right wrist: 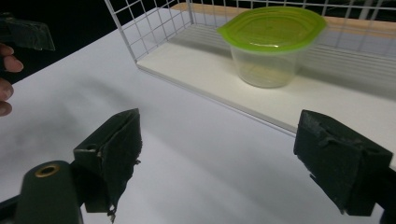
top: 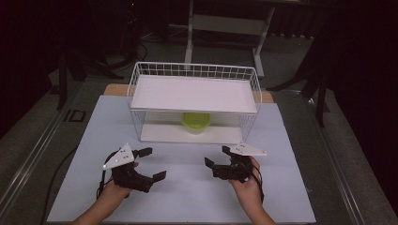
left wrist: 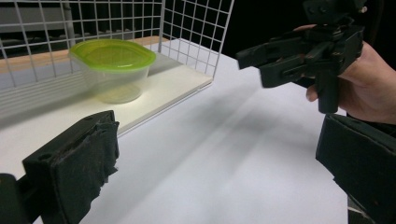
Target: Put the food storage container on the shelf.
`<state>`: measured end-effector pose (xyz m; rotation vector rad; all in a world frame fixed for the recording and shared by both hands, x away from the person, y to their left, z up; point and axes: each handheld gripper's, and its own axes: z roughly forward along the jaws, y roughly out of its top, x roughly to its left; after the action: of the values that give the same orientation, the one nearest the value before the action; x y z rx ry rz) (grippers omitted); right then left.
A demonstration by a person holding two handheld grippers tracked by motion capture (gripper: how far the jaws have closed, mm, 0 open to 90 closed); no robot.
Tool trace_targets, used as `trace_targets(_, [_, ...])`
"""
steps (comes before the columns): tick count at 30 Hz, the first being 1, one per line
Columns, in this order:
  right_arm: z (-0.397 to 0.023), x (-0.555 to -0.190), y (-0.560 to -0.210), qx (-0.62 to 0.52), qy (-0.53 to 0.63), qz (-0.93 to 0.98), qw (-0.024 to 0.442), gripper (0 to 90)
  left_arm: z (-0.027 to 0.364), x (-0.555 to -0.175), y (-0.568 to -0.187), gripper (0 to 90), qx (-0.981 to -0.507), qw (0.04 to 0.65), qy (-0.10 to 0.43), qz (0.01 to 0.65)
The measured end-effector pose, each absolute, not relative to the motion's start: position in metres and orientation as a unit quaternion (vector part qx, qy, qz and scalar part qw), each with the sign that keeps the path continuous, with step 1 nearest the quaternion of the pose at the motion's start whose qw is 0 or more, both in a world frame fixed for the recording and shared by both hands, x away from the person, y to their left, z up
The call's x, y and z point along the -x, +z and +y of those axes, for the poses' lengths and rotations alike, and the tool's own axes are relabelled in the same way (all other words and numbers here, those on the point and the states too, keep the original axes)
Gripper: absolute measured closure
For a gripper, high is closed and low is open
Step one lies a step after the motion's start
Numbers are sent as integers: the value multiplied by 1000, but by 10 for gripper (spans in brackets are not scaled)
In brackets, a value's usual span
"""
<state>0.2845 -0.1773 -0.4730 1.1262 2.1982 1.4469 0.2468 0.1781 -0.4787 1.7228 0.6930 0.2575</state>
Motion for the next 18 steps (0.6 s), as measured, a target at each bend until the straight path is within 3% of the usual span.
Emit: trace_targets(18, [-232,-251,-470,-411,506,742,156,150,207,-229,-489,2,-745,577,115,315])
